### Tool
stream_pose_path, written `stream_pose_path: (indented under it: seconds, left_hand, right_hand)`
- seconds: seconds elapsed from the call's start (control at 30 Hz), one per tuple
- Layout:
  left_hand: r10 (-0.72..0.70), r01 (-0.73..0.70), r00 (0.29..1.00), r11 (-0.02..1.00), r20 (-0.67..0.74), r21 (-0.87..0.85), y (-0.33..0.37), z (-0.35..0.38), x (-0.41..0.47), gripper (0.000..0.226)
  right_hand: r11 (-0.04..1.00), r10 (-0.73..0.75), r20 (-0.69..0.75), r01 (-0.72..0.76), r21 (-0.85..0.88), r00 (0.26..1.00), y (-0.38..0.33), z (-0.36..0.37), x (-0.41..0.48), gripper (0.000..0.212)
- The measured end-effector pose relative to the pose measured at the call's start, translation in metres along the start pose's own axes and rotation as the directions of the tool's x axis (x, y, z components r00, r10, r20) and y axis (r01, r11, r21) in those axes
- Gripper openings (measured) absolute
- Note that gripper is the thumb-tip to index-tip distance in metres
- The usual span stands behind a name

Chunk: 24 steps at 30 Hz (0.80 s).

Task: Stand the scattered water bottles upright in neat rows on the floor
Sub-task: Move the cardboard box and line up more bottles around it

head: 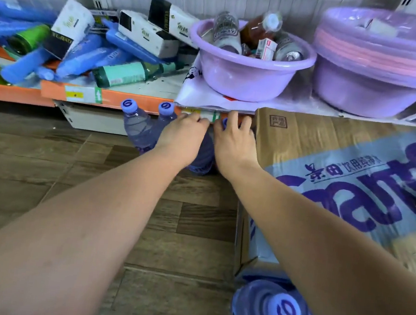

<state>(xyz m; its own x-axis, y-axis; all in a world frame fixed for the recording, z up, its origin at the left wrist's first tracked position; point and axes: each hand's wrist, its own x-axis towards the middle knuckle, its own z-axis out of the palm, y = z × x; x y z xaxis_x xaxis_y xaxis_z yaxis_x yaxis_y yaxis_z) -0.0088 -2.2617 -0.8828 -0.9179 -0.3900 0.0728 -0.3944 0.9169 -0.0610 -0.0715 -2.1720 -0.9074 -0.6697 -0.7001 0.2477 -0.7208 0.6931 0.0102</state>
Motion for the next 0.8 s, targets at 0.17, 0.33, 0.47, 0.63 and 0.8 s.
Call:
stream_pose_path:
  seconds: [0.17,0.33,0.47,0.63,0.8]
  left_hand:
    - [0.037,-0.04,0.999,0.997,0.04,0.073,-0.003,-0.002,-0.063,0.036]
    - [-0.025,0.026,0.997,1.0,0.073,-0.009,-0.006,0.008,-0.13,0.054]
    - [-0.046,0.047,0.999,0.998,0.018,-0.04,-0.009,0.011,-0.155,0.051]
    - [-0.04,0.041,0.998,0.998,0.041,-0.041,-0.011,-0.013,-0.164,0.031]
    - [-0.05,0.049,0.986,0.999,0.16,0.015,-0.003,-0.034,-0.188,0.032]
  right_hand:
    - [0.993,-0.095,0.134,0.085,0.076,0.986,-0.002,-0.008,-0.004,0.045]
    - [0.955,-0.277,0.22,0.243,0.167,0.936,-0.01,-0.019,-0.02,0.021]
    - [0.94,-0.331,0.25,0.296,0.169,0.91,-0.019,-0.027,-0.049,0.017]
    - [0.941,-0.255,0.227,0.187,0.283,0.94,-0.039,-0.049,-0.081,0.026]
    - [0.924,-0.147,0.308,0.02,0.381,0.94,-0.05,-0.069,-0.108,0.033]
